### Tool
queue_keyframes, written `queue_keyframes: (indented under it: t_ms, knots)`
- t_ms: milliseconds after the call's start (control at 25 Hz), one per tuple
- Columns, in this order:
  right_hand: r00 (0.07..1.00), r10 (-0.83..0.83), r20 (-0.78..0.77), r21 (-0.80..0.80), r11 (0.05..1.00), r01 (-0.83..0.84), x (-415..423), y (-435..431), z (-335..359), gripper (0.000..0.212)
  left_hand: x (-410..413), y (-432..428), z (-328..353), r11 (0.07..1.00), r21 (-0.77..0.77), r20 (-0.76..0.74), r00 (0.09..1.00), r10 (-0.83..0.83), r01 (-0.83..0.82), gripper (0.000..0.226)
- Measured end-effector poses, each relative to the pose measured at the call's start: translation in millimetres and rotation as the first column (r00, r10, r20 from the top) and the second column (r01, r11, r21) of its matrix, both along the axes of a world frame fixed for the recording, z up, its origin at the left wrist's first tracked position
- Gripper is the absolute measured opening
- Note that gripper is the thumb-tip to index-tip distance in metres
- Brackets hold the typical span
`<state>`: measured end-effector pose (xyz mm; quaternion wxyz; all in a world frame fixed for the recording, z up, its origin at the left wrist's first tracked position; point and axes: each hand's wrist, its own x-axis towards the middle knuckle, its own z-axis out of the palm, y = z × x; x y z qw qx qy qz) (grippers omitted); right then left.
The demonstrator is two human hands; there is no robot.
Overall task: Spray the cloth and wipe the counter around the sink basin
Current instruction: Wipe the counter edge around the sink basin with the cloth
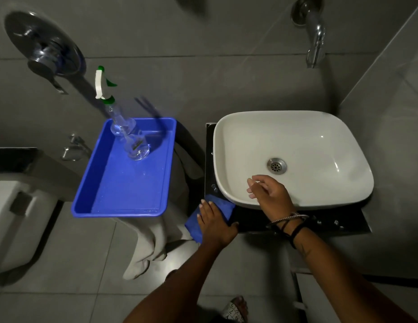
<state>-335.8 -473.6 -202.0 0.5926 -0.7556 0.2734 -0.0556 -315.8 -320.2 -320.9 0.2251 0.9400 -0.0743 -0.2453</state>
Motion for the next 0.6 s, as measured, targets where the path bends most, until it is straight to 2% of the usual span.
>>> queue_keyframes:
  t_ms: [80,120,160,240,320,400,600]
  knots:
    - [0.997,0.032,0.073,-0.267,0.964,-0.012,6,1,-3,0.037,3,19,-6,0.992,-0.024,0.21,0.971,-0.113,0.12,0.083]
    - [0.994,0.074,0.084,-0.432,0.901,-0.03,10,3,-6,0.045,6,28,-10,0.978,-0.008,0.278,0.94,-0.197,0.207,0.075]
    - [0.992,0.114,0.044,-0.574,0.816,-0.068,14,2,-10,0.054,10,36,-12,0.958,0.023,0.305,0.91,-0.28,0.287,0.072]
    - [0.979,0.141,-0.147,-0.746,0.635,-0.203,17,-2,-24,0.066,19,45,-19,0.91,0.09,0.276,0.868,-0.413,0.404,0.081]
    - [0.933,0.112,-0.343,-0.803,0.481,-0.353,11,-10,-41,0.074,18,44,-25,0.895,0.117,0.265,0.855,-0.446,0.43,0.094]
    - [0.898,0.102,-0.428,-0.816,0.384,-0.432,9,-18,-50,0.076,12,37,-30,0.919,0.105,0.275,0.877,-0.394,0.38,0.094]
    - [0.852,0.101,-0.513,-0.776,0.369,-0.511,2,-28,-49,0.082,-5,27,-34,0.966,0.086,0.341,0.904,-0.259,0.244,0.077]
